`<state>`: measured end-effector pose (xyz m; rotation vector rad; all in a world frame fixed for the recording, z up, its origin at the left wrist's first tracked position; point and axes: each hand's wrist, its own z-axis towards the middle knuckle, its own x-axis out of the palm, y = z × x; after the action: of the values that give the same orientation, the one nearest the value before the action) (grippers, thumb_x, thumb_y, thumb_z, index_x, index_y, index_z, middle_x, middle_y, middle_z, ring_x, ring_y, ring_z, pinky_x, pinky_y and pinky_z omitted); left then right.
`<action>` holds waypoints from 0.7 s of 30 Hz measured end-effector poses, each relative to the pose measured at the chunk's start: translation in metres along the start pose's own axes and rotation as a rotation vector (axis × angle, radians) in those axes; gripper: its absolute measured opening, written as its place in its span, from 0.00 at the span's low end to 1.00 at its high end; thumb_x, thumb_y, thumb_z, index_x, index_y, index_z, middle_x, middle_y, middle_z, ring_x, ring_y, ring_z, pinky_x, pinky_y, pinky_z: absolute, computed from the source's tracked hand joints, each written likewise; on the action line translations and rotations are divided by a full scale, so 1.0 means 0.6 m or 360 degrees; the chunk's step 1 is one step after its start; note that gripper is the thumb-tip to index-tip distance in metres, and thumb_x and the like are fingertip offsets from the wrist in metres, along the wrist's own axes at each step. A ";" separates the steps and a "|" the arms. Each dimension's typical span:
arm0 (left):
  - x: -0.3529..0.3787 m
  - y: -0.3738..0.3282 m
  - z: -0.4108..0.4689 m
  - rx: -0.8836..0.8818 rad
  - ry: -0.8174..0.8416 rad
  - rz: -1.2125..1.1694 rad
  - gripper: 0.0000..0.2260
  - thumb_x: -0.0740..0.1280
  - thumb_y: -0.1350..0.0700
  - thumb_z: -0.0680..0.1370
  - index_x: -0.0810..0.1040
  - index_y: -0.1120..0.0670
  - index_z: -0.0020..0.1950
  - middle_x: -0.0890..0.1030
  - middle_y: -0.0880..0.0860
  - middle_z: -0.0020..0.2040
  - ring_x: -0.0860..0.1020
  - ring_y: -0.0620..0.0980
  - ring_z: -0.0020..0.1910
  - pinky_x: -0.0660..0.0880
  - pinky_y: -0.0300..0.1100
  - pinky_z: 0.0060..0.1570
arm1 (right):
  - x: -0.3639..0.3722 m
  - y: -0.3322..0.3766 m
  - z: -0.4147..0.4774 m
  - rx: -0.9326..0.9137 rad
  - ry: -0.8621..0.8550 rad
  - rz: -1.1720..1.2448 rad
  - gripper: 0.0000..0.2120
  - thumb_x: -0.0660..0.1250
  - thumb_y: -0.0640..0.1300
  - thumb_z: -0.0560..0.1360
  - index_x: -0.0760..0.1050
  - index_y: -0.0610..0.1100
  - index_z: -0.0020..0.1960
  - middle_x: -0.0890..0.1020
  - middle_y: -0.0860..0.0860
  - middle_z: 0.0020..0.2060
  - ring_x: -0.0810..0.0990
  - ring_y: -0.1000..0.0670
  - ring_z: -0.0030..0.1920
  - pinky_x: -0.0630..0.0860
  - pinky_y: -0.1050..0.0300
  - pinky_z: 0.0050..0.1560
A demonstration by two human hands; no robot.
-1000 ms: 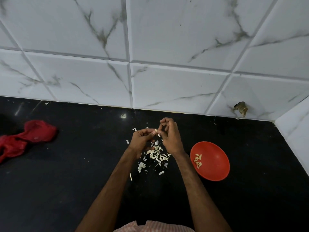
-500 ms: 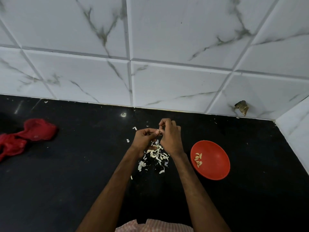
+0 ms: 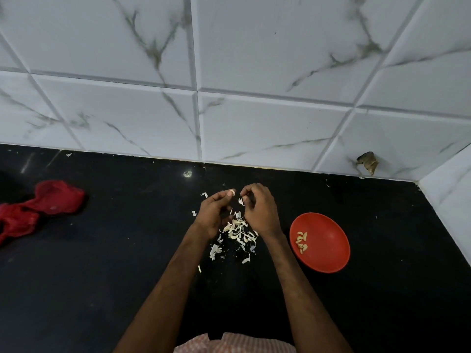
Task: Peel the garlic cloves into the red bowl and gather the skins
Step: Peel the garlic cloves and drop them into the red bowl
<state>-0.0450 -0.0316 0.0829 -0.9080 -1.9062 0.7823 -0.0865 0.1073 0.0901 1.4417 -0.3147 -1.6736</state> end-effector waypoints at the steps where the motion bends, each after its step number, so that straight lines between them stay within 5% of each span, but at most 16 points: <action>1: -0.002 0.000 0.001 -0.0005 0.0001 -0.0014 0.05 0.68 0.58 0.79 0.83 0.54 0.52 0.76 0.51 0.39 0.72 0.43 0.34 0.73 0.37 0.29 | 0.001 0.000 0.001 0.0016 0.0023 0.0011 0.06 0.67 0.37 0.76 0.76 0.47 0.49 0.78 0.57 0.45 0.76 0.54 0.48 0.78 0.51 0.49; 9: 0.008 0.000 -0.002 0.0186 0.0009 0.0085 0.02 0.71 0.59 0.78 0.82 0.58 0.48 0.82 0.57 0.43 0.80 0.51 0.41 0.79 0.44 0.34 | 0.013 0.012 0.006 0.0123 -0.0009 0.0016 0.00 0.69 0.43 0.74 0.79 0.46 0.45 0.81 0.56 0.39 0.79 0.57 0.40 0.79 0.54 0.42; 21: 0.012 -0.006 -0.010 0.0450 0.0071 0.0387 0.07 0.71 0.62 0.78 0.79 0.66 0.51 0.84 0.60 0.42 0.83 0.53 0.36 0.78 0.42 0.25 | 0.007 0.003 0.003 0.0202 0.0005 0.0227 0.06 0.69 0.49 0.74 0.79 0.48 0.40 0.81 0.56 0.33 0.81 0.55 0.34 0.80 0.46 0.38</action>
<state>-0.0431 -0.0268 0.0915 -0.9791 -1.6126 1.1344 -0.0869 0.1026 0.0888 1.4783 -0.5183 -1.5598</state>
